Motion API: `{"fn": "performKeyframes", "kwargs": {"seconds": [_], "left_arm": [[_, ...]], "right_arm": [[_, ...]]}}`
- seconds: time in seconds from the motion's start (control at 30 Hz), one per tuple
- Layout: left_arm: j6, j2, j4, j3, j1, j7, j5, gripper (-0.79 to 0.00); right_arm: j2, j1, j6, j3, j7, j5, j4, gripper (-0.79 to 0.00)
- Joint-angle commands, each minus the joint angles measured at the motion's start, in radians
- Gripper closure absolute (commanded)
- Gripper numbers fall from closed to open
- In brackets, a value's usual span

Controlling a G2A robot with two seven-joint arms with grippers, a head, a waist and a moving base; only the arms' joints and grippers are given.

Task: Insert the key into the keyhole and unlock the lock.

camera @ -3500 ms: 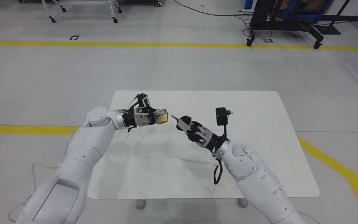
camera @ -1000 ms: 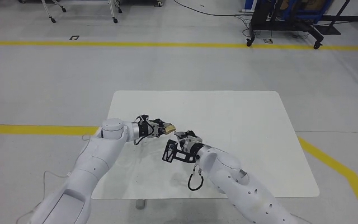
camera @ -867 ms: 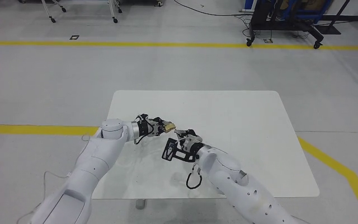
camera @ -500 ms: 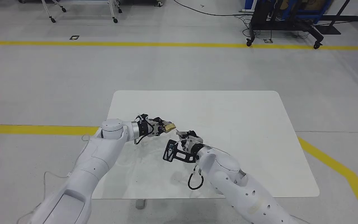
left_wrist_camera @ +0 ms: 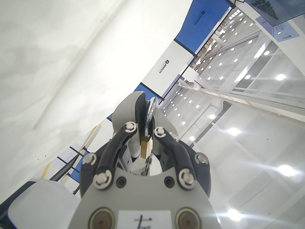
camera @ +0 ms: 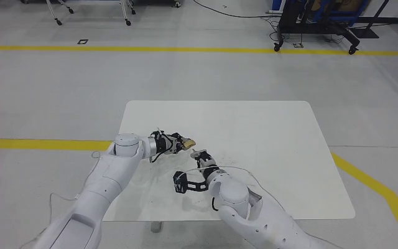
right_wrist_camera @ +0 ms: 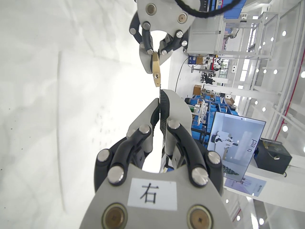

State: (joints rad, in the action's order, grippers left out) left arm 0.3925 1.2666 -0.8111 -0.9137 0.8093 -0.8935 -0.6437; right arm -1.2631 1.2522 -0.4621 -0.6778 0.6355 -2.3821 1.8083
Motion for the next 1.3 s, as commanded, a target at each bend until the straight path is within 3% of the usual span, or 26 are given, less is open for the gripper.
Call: {"fn": "performKeyframes", "kwargs": {"seconds": [0.0, 0.53, 1.27], "left_arm": [[0.003, 0.000, -0.002, -0.001, 0.001, 0.000, 0.003, 0.000], [0.010, 0.001, -0.010, -0.006, 0.007, 0.002, 0.027, 0.000], [0.009, 0.003, -0.010, -0.014, 0.011, -0.007, 0.050, 0.000]], "right_arm": [[-0.009, -0.013, -0.007, 0.008, 0.014, 0.008, -0.016, 0.000], [-0.065, -0.055, -0.041, 0.036, 0.129, 0.011, -0.076, 0.000], [-0.116, -0.077, -0.074, 0.041, 0.128, 0.002, -0.133, 0.000]]}}
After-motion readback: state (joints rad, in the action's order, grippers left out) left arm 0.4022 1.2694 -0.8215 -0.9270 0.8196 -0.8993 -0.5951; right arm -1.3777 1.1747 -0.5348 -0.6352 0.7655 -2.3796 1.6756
